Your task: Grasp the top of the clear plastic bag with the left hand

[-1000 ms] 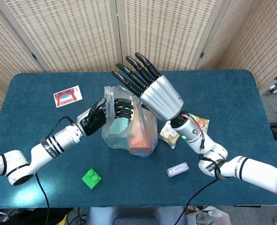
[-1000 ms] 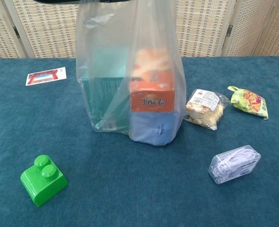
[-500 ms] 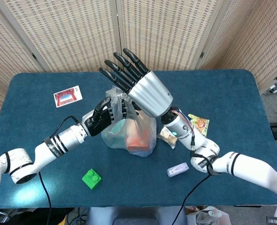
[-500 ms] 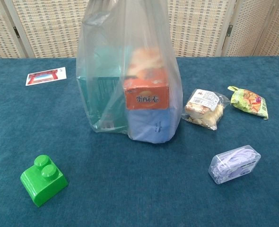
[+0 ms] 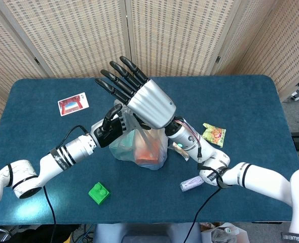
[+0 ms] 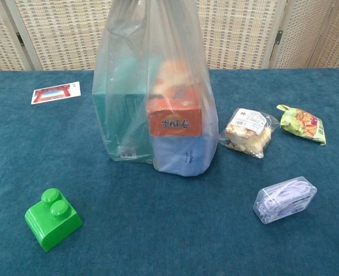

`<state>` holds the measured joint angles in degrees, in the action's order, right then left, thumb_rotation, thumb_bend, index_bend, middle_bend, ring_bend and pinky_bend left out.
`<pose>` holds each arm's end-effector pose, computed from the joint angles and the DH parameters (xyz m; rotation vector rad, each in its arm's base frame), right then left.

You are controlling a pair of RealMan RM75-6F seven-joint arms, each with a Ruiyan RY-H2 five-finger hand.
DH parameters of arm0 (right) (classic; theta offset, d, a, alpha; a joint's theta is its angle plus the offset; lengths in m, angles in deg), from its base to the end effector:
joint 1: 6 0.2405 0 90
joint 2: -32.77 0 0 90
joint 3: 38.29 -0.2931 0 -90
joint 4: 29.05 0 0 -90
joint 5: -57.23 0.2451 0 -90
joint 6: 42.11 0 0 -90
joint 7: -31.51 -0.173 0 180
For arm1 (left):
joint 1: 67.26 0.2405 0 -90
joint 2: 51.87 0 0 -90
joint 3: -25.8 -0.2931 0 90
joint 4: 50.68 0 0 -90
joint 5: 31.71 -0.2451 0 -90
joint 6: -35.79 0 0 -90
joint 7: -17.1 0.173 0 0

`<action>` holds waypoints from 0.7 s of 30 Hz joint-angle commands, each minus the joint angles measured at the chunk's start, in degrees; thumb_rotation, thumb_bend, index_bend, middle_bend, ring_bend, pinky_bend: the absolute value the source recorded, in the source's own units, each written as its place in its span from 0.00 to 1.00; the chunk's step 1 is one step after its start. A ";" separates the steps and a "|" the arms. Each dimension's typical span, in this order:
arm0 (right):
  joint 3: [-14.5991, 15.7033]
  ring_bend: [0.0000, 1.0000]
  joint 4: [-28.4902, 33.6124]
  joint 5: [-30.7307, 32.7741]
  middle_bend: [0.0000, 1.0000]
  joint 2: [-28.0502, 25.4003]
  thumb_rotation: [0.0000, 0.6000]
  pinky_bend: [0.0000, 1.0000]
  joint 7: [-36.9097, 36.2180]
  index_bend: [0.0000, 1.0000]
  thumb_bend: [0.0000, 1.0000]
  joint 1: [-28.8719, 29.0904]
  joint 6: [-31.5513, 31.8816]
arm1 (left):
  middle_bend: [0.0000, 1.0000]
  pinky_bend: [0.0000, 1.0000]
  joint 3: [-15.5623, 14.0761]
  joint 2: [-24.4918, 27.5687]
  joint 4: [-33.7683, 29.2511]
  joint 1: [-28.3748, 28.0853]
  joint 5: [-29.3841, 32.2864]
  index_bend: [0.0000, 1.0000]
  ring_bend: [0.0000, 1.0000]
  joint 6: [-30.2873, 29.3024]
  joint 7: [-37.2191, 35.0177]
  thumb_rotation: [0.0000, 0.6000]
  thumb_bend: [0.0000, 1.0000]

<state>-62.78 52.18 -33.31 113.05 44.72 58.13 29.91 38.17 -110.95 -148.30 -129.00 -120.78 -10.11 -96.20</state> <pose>0.0851 -0.4481 0.0998 1.7055 0.0645 1.6829 -0.0046 0.4288 0.0863 1.0651 2.1737 1.3107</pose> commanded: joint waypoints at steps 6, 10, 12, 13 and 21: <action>0.23 0.01 -0.31 -0.31 0.12 0.56 1.00 0.07 -0.37 0.00 0.18 0.91 0.11 | 0.22 0.16 0.21 0.32 -0.37 -0.23 0.02 0.21 0.20 0.21 -0.48 0.15 0.19; 0.75 0.01 -0.10 -0.69 0.12 0.59 1.00 0.06 -0.31 0.00 0.18 0.93 0.30 | 0.22 0.16 0.38 0.52 -0.52 -0.27 0.33 0.21 0.20 0.41 -0.50 0.15 0.19; 1.05 0.01 0.18 -0.86 0.12 0.52 1.00 0.06 -0.13 0.00 0.18 0.83 0.37 | 0.22 0.16 0.41 0.60 -0.59 -0.25 0.39 0.21 0.20 0.47 -0.47 0.15 0.19; 1.19 0.01 0.32 -0.91 0.12 0.47 1.00 0.06 -0.06 0.00 0.18 0.75 0.42 | 0.22 0.16 0.43 0.63 -0.62 -0.22 0.41 0.21 0.20 0.46 -0.51 0.15 0.19; 2.66 0.00 1.89 -1.74 0.12 -0.25 1.00 0.05 0.97 0.00 0.17 -0.07 0.59 | 0.22 0.16 0.81 0.69 -0.56 0.15 1.38 0.21 0.20 0.48 -0.64 0.15 0.19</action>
<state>-60.23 53.96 -34.96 112.87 45.59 58.14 30.48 38.95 -110.25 -148.85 -128.88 -119.43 -9.64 -96.87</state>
